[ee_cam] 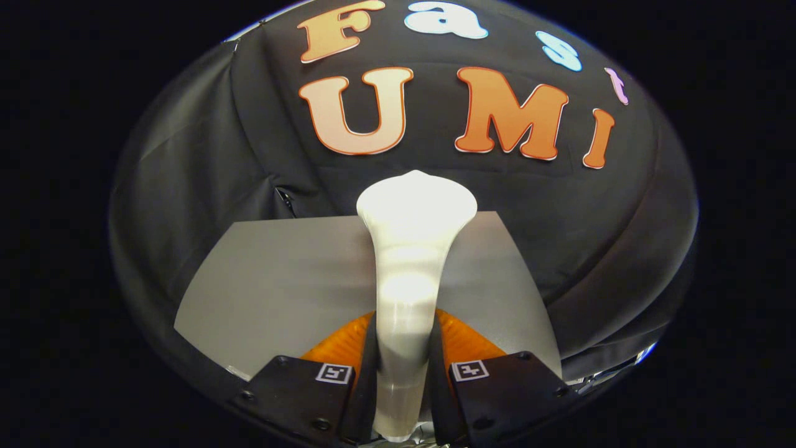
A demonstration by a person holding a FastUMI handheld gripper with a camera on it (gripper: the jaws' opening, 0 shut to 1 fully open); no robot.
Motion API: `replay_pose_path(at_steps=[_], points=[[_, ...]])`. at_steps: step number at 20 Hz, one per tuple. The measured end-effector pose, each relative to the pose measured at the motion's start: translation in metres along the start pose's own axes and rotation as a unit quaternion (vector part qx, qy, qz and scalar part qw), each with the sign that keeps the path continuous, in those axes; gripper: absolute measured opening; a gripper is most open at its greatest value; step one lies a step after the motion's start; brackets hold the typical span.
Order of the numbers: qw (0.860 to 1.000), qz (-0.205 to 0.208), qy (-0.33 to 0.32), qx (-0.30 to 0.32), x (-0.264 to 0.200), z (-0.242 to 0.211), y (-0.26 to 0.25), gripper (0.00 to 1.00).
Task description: Iron the clothes twice with a garment steamer, once on the left side and once on the right side.
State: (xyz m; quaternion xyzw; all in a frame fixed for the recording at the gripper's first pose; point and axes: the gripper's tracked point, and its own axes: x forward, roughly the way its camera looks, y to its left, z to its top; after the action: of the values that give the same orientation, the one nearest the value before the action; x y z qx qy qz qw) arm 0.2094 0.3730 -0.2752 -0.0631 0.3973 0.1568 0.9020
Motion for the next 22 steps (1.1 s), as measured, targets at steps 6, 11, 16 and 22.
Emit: replay_pose_path(at_steps=[6, 11, 16, 22], points=[[1.0, 0.011, -0.02, 0.004, -0.034, -0.009, -0.004, 0.38], [0.999, 0.015, -0.038, 0.018, -0.07, -0.015, -0.02, 0.38], [0.997, 0.022, -0.08, 0.01, -0.129, -0.002, -0.033, 0.38], [0.993, 0.013, -0.119, 0.006, -0.197, 0.001, -0.07, 0.37]])
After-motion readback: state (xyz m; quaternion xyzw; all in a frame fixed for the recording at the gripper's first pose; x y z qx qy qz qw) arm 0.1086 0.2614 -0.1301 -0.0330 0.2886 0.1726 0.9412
